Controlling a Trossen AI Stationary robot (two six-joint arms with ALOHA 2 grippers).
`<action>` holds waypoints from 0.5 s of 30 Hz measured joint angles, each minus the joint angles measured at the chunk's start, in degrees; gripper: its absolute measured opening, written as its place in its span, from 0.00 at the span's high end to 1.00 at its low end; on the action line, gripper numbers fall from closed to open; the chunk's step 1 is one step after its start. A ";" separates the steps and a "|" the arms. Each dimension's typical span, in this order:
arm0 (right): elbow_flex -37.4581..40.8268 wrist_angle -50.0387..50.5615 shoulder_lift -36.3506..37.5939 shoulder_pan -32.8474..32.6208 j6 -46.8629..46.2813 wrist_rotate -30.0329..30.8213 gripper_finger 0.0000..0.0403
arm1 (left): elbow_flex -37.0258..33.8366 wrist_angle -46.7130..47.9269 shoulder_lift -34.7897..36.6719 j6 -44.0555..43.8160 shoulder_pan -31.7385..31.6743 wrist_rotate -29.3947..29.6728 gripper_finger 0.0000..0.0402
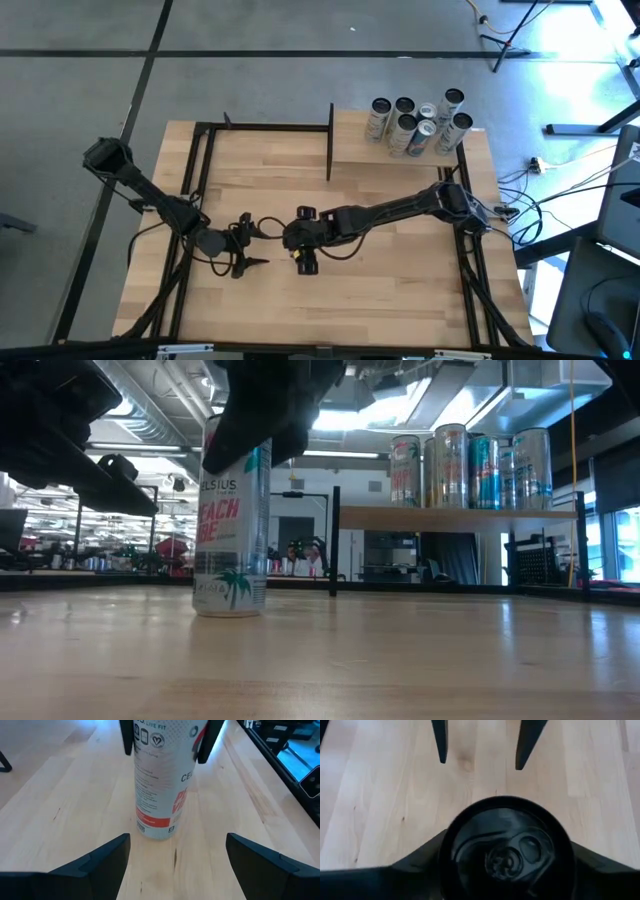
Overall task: Place canned beverage on shelf
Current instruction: Put the white and pink soda can on the shelf aligned with the other white and pink soda can
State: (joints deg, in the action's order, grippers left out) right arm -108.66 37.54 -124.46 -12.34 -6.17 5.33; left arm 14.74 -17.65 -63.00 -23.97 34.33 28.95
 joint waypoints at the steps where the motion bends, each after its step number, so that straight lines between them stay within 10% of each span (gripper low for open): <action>1: -0.02 -0.06 0.02 0.00 0.30 -0.11 0.37 | 0.00 0.00 0.00 -0.01 -0.01 0.00 0.22; 15: 0.00 10.74 13.69 -0.08 1.84 0.07 0.44 | 0.00 0.02 0.00 -1.22 -0.01 -0.07 0.22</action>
State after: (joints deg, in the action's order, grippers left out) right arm -108.66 48.28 -110.78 -12.42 -4.33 5.41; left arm 14.74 -17.63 -63.00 -25.19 34.32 28.87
